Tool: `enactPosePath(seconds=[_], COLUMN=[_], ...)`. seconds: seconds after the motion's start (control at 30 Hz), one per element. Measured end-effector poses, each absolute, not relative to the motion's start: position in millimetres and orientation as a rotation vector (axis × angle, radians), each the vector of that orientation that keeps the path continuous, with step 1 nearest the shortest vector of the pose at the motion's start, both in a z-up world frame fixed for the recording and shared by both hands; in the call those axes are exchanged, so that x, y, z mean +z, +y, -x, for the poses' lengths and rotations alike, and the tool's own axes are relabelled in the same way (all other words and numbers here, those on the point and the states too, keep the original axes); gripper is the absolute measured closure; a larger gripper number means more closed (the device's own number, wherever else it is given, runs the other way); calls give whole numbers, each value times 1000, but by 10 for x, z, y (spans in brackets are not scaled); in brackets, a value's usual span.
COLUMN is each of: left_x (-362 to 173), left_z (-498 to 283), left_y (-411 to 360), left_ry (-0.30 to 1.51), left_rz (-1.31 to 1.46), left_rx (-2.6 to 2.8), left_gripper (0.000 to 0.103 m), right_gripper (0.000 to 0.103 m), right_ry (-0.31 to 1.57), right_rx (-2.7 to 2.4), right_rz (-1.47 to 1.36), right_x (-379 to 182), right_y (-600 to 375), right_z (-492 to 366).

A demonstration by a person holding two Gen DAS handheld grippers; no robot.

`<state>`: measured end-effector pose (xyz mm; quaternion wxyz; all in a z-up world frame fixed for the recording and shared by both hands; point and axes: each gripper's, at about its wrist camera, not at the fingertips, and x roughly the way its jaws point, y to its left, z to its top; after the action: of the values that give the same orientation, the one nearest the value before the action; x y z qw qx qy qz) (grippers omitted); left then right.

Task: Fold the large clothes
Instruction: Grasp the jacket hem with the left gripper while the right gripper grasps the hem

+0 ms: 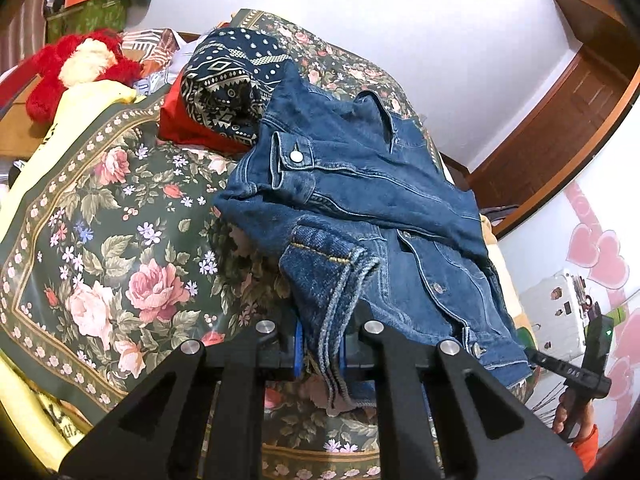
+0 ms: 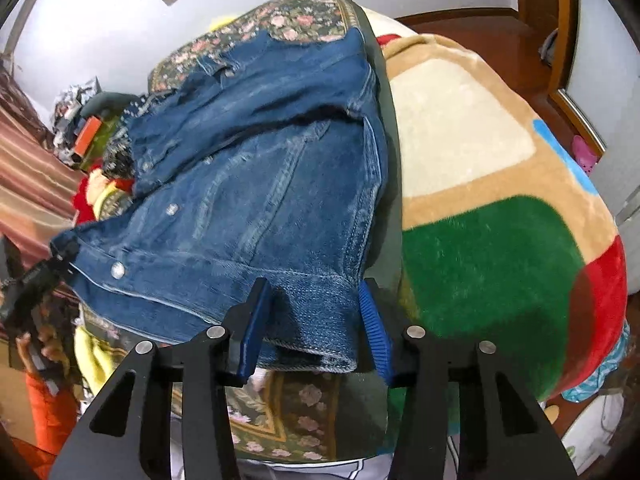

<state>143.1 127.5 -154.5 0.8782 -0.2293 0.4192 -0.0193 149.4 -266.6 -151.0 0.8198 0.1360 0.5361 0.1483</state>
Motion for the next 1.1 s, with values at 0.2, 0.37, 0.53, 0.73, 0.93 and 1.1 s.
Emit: enactPosePath(seconds=[0.2, 0.37, 0.53, 0.73, 0.93, 1.1], left_x=[-1612, -1626, -1567, -1302, -876, -684], left_z=[-1423, -1419, -1498, -1737, -2161, -2715], left_y=[1280, 1283, 1257, 1238, 1321, 1529], left_ry=[896, 894, 871, 807, 692, 633], left_rz=[470, 468, 454, 424, 441, 481], left_rx=[-32, -32, -39, -69, -76, -38], left_gripper=[92, 92, 92, 92, 93, 93], right_gripper=[61, 63, 88, 92, 92, 93], right_ry=[1201, 1210, 1139, 988, 826, 722], right_rx=[336, 353, 345, 395, 421, 410], right_rz=[-429, -422, -383, -383, -298, -277], right_x=[-1681, -1631, -1507, -1110, -611, -308], right_y=[-2782, -2784, -2724, -2711, -2548, -2499], right_z=[-1520, -1477, -1505, -1796, -2294, -2855])
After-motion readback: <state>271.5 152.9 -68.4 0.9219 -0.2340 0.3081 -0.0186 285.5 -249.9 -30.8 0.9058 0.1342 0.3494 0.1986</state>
